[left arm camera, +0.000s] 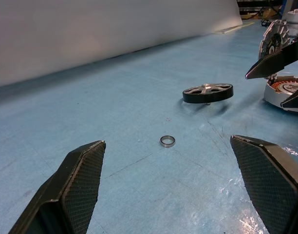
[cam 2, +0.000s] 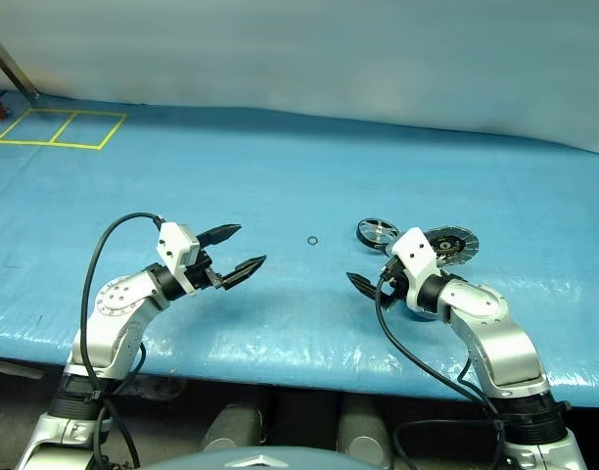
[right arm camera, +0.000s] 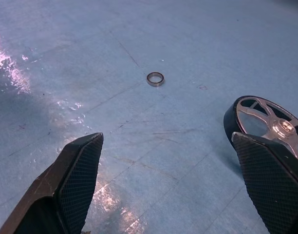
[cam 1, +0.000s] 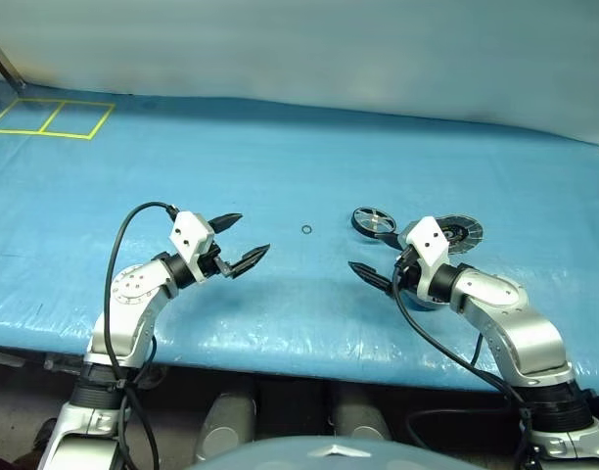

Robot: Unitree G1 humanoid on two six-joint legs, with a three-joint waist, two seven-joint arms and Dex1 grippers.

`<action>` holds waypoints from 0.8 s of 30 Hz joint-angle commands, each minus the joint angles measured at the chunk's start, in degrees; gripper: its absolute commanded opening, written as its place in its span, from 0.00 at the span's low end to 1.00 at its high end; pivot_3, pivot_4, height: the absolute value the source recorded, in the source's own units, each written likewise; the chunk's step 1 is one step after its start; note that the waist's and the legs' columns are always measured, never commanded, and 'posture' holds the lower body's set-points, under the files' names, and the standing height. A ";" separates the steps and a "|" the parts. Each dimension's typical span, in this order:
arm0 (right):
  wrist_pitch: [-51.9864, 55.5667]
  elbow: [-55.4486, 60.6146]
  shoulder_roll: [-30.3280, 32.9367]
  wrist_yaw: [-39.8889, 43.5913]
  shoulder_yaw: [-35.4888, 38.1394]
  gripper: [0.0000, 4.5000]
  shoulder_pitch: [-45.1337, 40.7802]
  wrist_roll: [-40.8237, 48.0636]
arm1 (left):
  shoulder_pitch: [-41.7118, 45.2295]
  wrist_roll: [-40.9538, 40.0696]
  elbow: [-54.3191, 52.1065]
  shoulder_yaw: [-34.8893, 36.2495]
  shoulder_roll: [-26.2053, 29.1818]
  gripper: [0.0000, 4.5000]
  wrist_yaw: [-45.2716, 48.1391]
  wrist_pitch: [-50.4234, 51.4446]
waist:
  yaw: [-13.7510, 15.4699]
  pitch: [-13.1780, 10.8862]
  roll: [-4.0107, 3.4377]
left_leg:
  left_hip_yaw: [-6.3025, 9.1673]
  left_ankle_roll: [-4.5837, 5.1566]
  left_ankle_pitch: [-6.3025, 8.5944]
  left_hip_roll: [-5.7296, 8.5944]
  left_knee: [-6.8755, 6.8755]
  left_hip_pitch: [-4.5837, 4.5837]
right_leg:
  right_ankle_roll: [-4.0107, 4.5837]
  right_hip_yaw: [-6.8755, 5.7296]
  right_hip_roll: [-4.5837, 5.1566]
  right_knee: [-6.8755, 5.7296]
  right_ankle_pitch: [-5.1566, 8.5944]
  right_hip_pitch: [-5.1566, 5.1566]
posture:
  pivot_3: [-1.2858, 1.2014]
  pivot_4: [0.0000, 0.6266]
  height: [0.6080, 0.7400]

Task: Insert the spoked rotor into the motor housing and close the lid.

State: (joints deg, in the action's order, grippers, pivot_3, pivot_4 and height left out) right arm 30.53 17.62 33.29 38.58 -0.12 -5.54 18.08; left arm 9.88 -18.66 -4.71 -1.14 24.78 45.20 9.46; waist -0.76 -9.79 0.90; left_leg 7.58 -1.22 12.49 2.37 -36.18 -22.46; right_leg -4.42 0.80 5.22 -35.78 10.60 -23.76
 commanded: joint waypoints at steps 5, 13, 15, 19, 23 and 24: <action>-0.90 1.10 0.17 -0.31 1.05 0.99 -0.95 0.00 | 0.30 -0.60 -0.97 0.14 -0.46 1.00 0.29 -0.57 | 0.00 0.00 0.00 | 0.00 0.00 0.00 0.00 0.00 0.00 | 0.00 0.00 0.00 0.00 0.00 0.00 | 0.52 0.24 1.00; -0.87 1.27 0.21 -0.50 1.03 0.99 -0.89 -0.03 | 0.27 -0.49 -0.91 0.01 -0.72 1.00 0.43 -0.55 | 0.00 0.00 0.00 | 0.00 0.00 0.00 0.00 0.00 0.00 | 0.00 0.00 0.00 0.00 0.00 0.00 | 0.52 0.24 1.00; -1.02 1.36 0.31 -0.51 1.06 0.99 -0.94 -0.13 | 0.31 -0.49 -0.90 -0.02 -0.78 1.00 0.47 -0.52 | 0.00 0.00 0.00 | 0.00 0.00 0.00 0.00 0.00 0.00 | 0.00 0.00 0.00 0.00 0.00 0.00 | 0.52 0.24 1.00; -1.05 1.71 0.53 -0.43 1.23 0.99 -0.73 -0.24 | 0.26 -0.45 -0.91 -0.07 -0.80 1.00 0.59 -0.42 | 0.00 0.00 0.00 | 0.00 0.00 0.00 0.00 0.00 0.00 | 0.00 0.00 0.00 0.00 0.00 0.00 | 0.52 0.24 1.00; -0.81 1.92 0.48 -0.33 1.16 0.99 -0.62 -0.29 | 0.31 -0.41 -0.88 -0.16 -0.84 1.00 0.62 -0.42 | 0.00 0.00 0.00 | 0.00 0.00 0.00 0.00 0.00 0.00 | 0.00 0.00 0.00 0.00 0.00 0.00 | 0.52 0.24 1.00; -0.78 1.97 0.48 -0.29 1.15 0.99 -0.59 -0.28 | 0.34 -0.37 -0.87 -0.20 -0.86 1.00 0.61 -0.46 | 0.00 0.00 0.00 | 0.00 0.00 0.00 0.00 0.00 0.00 | 0.00 0.00 0.00 0.00 0.00 0.00 | 0.52 0.24 1.00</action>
State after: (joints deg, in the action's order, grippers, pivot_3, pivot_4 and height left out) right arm 30.51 17.62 33.33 38.34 -0.11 -5.53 17.51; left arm 9.88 -18.65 -4.71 -1.31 24.13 45.59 9.46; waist -0.75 -9.79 0.90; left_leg 7.58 -1.22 12.49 2.37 -36.18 -22.46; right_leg -4.42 0.80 5.22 -35.78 10.60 -23.76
